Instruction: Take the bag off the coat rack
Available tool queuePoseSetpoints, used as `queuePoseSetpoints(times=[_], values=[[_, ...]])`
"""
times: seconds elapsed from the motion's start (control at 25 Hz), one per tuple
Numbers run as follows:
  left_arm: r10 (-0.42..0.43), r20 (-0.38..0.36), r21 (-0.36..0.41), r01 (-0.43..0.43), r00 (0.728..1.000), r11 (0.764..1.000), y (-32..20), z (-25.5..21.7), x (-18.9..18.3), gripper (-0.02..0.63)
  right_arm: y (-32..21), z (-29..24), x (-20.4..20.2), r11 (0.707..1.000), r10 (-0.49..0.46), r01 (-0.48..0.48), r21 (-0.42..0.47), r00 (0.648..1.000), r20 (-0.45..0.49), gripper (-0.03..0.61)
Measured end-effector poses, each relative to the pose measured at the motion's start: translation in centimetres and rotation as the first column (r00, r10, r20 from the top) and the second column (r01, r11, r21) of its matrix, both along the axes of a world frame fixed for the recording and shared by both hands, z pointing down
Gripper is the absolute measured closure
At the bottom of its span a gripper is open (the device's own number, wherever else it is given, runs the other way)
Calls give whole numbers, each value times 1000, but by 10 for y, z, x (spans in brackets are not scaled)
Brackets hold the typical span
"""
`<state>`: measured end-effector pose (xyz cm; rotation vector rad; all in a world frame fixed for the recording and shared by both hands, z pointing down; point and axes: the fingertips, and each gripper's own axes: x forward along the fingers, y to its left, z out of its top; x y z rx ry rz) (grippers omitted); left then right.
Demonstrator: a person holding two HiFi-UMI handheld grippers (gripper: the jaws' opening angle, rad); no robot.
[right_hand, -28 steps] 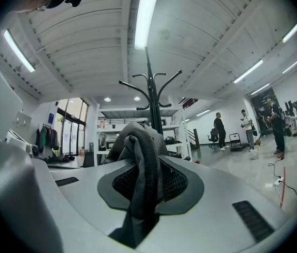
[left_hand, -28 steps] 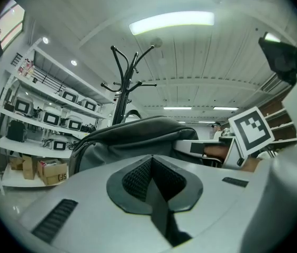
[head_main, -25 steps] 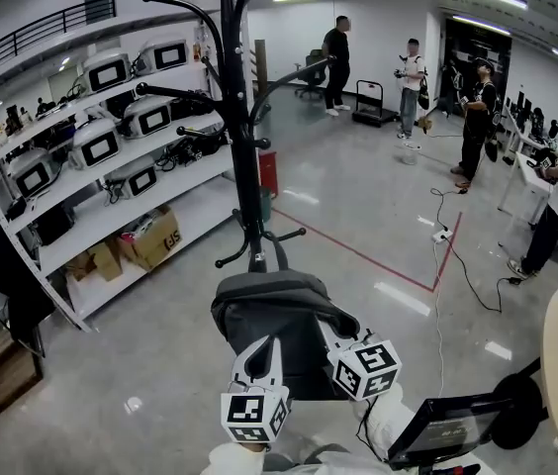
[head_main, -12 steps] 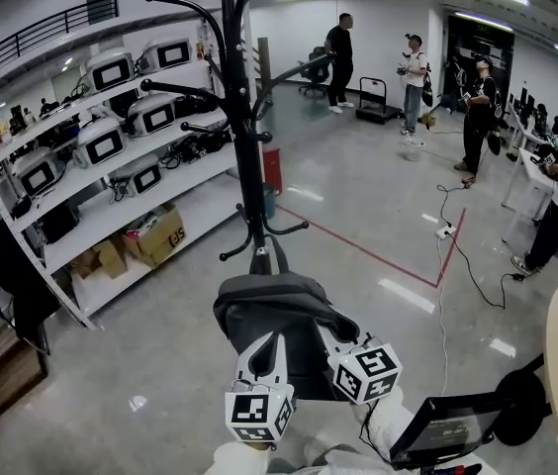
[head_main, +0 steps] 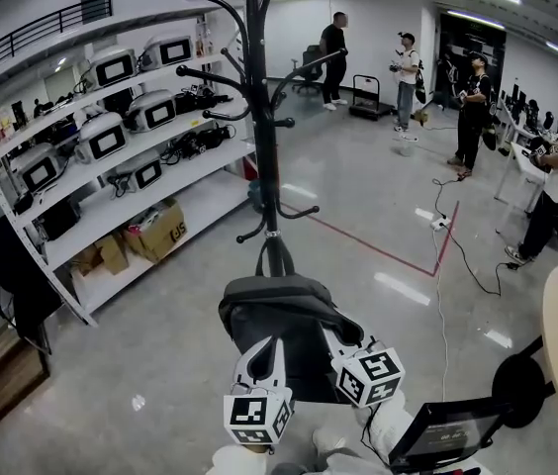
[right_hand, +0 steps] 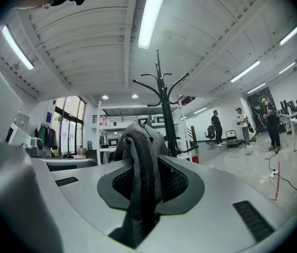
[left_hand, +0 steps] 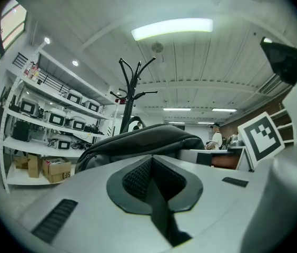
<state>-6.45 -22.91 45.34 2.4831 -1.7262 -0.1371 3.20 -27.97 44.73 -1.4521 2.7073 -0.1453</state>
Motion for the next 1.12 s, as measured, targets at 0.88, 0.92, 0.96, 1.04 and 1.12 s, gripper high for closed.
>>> queuePoseSetpoints(times=[0.88, 0.92, 0.96, 1.04, 1.12], values=[[13, -25, 7, -13, 1000, 1000, 62, -2, 0, 612, 70, 8, 1, 999, 17, -17, -27, 1000, -16, 505], [13, -20, 10, -13, 1000, 1000, 64, -3, 1, 612, 71, 8, 1, 1000, 15, -15, -26, 1000, -14, 505], [11, -12, 13, -11, 1000, 1000, 65, -4, 2, 612, 72, 8, 1, 1000, 13, -13, -26, 1000, -10, 505], [3, -6, 14, -3, 1000, 1000, 66, -5, 3, 612, 73, 8, 4, 1000, 8, -8, -28, 1000, 3, 505], [-1, -3, 15, 1, 1000, 1000, 68, -6, 8, 612, 74, 10, 7, 999, 3, -3, -36, 1000, 15, 505]])
